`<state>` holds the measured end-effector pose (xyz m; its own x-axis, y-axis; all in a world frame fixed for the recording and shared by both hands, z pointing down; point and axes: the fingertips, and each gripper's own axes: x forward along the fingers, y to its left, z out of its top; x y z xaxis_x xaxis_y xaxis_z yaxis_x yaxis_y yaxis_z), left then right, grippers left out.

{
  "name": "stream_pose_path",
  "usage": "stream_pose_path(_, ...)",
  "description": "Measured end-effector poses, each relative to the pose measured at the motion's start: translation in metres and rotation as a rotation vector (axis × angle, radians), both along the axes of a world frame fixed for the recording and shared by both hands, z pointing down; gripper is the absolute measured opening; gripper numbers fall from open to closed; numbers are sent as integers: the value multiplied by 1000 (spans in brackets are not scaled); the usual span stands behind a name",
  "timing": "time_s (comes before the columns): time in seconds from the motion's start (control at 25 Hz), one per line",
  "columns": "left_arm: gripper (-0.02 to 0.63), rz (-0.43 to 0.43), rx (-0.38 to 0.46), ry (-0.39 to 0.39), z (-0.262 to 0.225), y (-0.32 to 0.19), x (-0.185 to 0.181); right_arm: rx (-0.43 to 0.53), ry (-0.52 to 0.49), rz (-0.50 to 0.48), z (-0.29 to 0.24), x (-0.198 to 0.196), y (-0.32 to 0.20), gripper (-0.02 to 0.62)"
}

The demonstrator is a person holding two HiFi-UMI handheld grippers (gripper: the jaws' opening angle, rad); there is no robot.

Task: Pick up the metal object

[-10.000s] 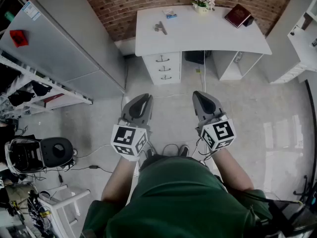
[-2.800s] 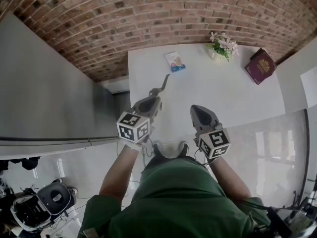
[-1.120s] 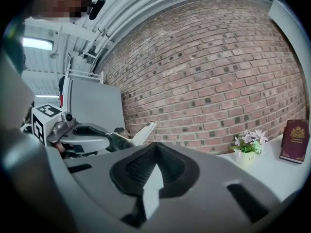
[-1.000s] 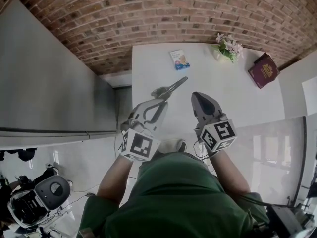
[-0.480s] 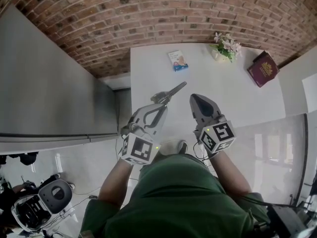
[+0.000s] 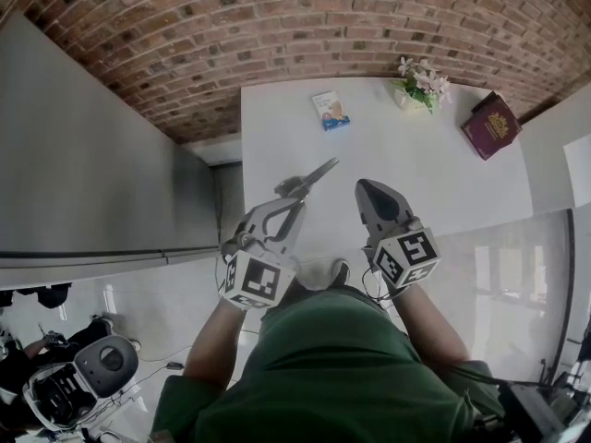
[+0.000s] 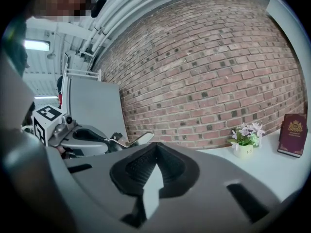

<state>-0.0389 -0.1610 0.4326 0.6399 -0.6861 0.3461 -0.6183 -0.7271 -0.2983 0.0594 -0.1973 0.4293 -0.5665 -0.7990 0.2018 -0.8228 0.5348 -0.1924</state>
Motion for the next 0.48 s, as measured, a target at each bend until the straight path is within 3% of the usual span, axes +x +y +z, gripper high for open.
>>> stream_pose_path(0.48,12,-22,-24,-8,12,-2,-10,-9,4,-2,6,-1,-2,2)
